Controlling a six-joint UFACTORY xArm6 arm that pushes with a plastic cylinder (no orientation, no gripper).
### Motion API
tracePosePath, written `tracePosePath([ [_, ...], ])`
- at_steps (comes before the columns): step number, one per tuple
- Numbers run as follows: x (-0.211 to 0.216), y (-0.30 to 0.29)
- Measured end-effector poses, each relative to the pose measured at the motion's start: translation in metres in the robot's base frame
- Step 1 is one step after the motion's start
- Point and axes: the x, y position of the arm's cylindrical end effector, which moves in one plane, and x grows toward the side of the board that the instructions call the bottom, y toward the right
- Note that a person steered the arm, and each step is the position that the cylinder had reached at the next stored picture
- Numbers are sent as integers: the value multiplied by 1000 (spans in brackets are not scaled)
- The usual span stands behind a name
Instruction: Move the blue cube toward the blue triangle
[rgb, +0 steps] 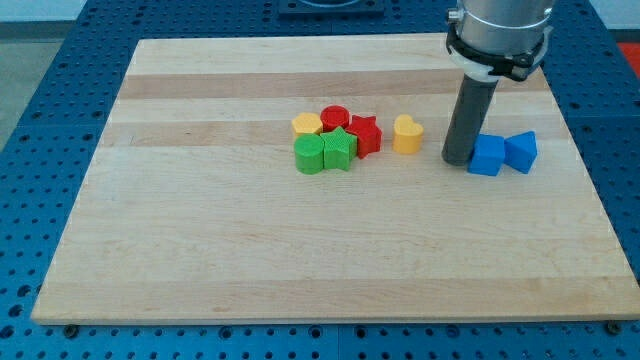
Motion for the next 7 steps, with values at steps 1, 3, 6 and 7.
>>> tracePosePath([
  [1, 0, 4],
  [3, 6, -25],
  [6, 49, -242],
  [7, 26, -252],
])
